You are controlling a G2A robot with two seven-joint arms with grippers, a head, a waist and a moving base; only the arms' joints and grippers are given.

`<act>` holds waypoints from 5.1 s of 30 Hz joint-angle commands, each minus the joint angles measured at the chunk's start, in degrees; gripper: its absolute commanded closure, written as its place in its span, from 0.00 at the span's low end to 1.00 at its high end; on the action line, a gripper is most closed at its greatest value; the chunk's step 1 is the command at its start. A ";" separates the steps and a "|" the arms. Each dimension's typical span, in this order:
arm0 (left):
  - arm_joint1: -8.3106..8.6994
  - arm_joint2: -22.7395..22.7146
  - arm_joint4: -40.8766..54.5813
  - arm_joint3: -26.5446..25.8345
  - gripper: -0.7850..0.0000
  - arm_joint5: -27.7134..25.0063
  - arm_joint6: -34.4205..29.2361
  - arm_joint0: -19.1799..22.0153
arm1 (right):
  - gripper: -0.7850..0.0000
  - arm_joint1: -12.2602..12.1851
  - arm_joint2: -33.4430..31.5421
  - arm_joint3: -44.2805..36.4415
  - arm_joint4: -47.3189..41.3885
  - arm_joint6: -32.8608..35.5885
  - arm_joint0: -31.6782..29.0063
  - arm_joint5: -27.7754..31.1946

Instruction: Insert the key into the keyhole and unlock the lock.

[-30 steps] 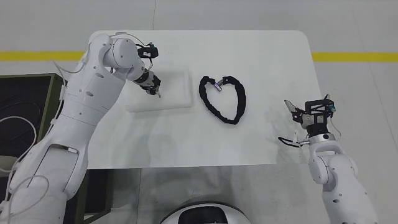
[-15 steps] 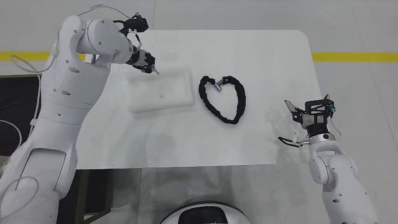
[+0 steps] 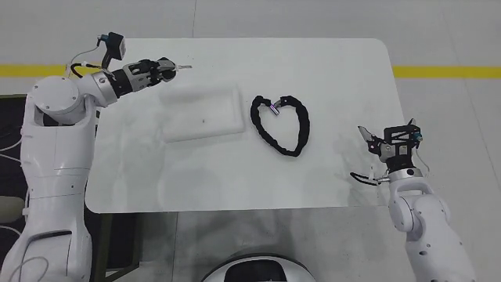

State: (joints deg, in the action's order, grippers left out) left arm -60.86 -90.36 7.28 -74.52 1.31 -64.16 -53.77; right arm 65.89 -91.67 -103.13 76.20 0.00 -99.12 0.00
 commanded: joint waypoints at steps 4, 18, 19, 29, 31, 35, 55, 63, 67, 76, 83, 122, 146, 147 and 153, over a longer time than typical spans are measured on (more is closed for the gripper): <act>0.01 -0.02 -0.35 -0.06 1.00 0.01 0.03 -0.03 | 0.00 0.00 0.00 0.00 0.00 0.00 0.00 0.00; 0.01 -0.02 -0.35 -0.06 1.00 0.01 0.03 -0.03 | 0.00 1.56 11.76 -6.89 -18.83 6.03 5.83 12.04; 0.01 -0.02 -0.35 -0.06 1.00 0.01 0.03 -0.03 | 0.00 1.84 13.58 -6.88 -21.23 7.04 7.12 13.01; 0.01 -0.02 -0.35 -0.06 1.00 0.01 0.03 -0.03 | 0.00 5.46 28.05 -3.88 -23.50 5.43 19.42 6.36; 0.01 -0.02 -0.35 -0.06 1.00 0.01 0.03 -0.03 | 0.00 5.46 28.05 -3.88 -23.50 5.43 19.42 6.36; 0.01 -0.02 -0.35 -0.06 1.00 0.01 0.03 -0.03 | 0.00 5.46 28.05 -3.88 -23.50 5.43 19.42 6.36; 0.01 -0.02 -0.35 -0.06 1.00 0.01 0.03 -0.03 | 0.00 7.31 34.60 15.64 -15.11 32.15 42.97 41.64; 0.01 -0.02 -0.35 -0.06 1.00 0.01 0.03 -0.03 | 0.00 8.58 38.21 26.26 9.47 24.96 52.81 43.34; 0.01 -0.02 -0.35 -0.06 1.00 0.01 0.03 -0.03 | 0.15 9.06 41.55 30.05 16.59 23.34 55.98 40.40; 0.01 -0.02 -0.35 -0.06 1.00 0.01 0.03 -0.03 | 0.55 12.53 43.30 38.12 23.47 19.18 58.46 40.24; 0.01 -0.02 -0.35 -0.06 1.00 0.01 0.03 -0.03 | 1.00 14.77 42.02 41.10 24.69 19.41 59.22 42.02; 0.01 -0.02 -0.35 -0.06 1.00 0.01 0.03 -0.03 | 1.00 9.78 11.04 21.95 -6.06 30.71 44.13 50.09; 0.01 -0.02 -0.35 -0.06 1.00 0.01 0.03 -0.03 | 1.00 9.28 10.24 16.03 -4.31 30.55 37.59 48.46; 0.01 -0.02 -0.35 -0.06 1.00 0.01 0.03 -0.03 | 1.00 9.11 9.92 14.60 -4.67 30.96 35.91 47.85; 0.01 -0.02 -0.35 -0.06 1.00 0.01 0.03 -0.03 | 1.00 8.23 7.67 13.22 -14.54 37.15 35.53 46.08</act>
State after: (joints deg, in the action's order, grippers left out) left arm -60.84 -90.38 6.92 -74.58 1.32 -64.12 -53.80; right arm 74.31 -83.79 -89.92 63.17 35.55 -63.88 45.99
